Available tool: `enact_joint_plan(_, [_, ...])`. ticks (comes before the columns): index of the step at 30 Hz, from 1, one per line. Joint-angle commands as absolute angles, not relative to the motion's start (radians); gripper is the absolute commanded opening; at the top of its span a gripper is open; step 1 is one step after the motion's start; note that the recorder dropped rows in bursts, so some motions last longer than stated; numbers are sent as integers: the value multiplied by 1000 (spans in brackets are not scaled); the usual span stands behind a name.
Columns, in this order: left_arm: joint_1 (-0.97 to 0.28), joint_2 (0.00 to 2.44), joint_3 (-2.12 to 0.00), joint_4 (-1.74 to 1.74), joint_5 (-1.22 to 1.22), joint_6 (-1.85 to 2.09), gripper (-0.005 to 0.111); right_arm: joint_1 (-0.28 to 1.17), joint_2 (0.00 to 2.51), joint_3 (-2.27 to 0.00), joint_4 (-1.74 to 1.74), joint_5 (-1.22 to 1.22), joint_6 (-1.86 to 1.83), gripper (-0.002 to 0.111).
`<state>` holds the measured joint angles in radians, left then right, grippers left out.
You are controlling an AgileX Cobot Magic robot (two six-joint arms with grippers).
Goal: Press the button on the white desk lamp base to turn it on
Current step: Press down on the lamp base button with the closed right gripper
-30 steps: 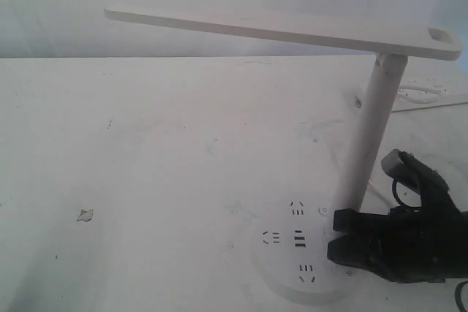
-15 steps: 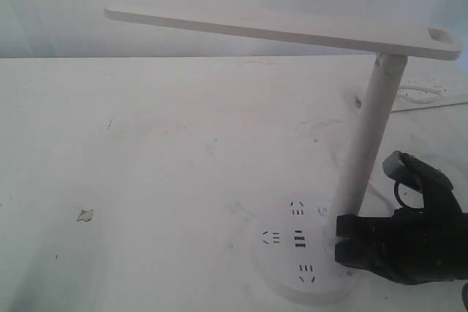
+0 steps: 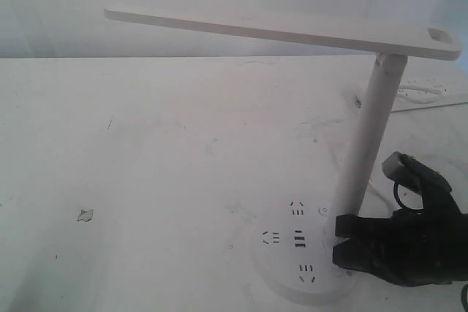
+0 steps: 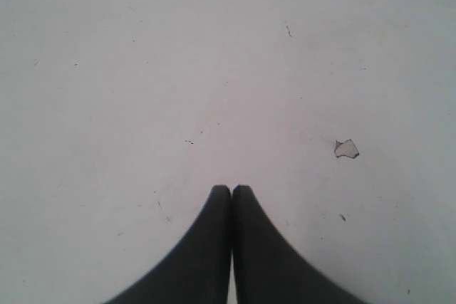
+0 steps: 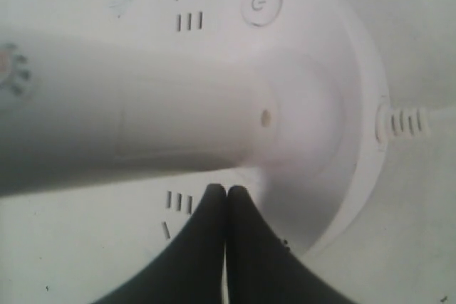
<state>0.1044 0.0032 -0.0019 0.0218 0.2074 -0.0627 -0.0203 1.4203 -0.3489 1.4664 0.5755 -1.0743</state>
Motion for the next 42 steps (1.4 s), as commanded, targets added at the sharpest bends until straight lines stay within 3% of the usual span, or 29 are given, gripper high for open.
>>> enact_joint_plan(1, [96,0,0,21,203,-63,0,-19,1428,-337,1458,562,-1070,0])
enact_joint_plan(30, [96,0,0,21,203,-63,0,-19,1480,-325,1398,505,-1071,0])
enact_joint_plan(42, [96,0,0,21,203,-63,0,-19,1425,-331,1572,616,-1199,0])
